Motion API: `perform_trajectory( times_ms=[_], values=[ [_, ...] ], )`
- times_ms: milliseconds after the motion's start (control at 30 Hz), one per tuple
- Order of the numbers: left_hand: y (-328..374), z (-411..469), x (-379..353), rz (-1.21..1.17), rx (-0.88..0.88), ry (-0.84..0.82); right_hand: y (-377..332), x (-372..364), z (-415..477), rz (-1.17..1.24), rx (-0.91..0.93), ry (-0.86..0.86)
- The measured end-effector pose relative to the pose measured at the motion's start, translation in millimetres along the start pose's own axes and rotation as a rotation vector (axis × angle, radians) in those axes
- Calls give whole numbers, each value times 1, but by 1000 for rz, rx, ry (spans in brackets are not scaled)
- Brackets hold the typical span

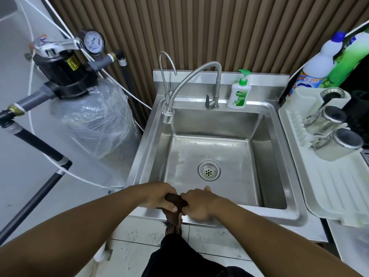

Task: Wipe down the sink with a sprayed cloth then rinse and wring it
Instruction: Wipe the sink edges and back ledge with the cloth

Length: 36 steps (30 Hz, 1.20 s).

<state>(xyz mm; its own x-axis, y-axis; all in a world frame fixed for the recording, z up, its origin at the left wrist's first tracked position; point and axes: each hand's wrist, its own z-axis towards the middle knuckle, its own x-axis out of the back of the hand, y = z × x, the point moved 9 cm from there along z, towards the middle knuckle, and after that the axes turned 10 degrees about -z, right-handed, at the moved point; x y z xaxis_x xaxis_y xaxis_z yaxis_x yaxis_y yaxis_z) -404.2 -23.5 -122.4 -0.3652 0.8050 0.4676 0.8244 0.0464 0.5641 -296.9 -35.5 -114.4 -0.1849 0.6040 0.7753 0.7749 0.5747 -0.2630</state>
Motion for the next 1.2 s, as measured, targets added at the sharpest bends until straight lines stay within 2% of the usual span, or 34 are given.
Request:
perform_trajectory(
  times_ms=[200, 433, 567, 700, 867, 1000, 1133, 1200],
  values=[
    [2, -5, 34, 81, -37, 122, -2, 21, 2, 253, -26, -19],
    [37, -7, 90, -216, -221, 343, 52, 64, -10, 765, -193, 240],
    [60, -7, 118, -407, -312, 413, 68, 97, -14, 732, -151, 403],
    [74, -4, 143, -520, -398, 490, 86, 121, -13, 782, -218, 523],
    [73, 4, 172, -674, -405, 642, 96, 147, -3, 1038, -193, 586],
    [68, 16, 184, -742, -412, 606, 99, 166, 5, 1076, -153, 633],
    [63, 22, 191, -857, -416, 565, 113, 166, 12, 1210, -207, 657],
    [53, 9, 199, -757, -358, 765, 118, 162, 13, 1228, -231, 640]
  ],
)
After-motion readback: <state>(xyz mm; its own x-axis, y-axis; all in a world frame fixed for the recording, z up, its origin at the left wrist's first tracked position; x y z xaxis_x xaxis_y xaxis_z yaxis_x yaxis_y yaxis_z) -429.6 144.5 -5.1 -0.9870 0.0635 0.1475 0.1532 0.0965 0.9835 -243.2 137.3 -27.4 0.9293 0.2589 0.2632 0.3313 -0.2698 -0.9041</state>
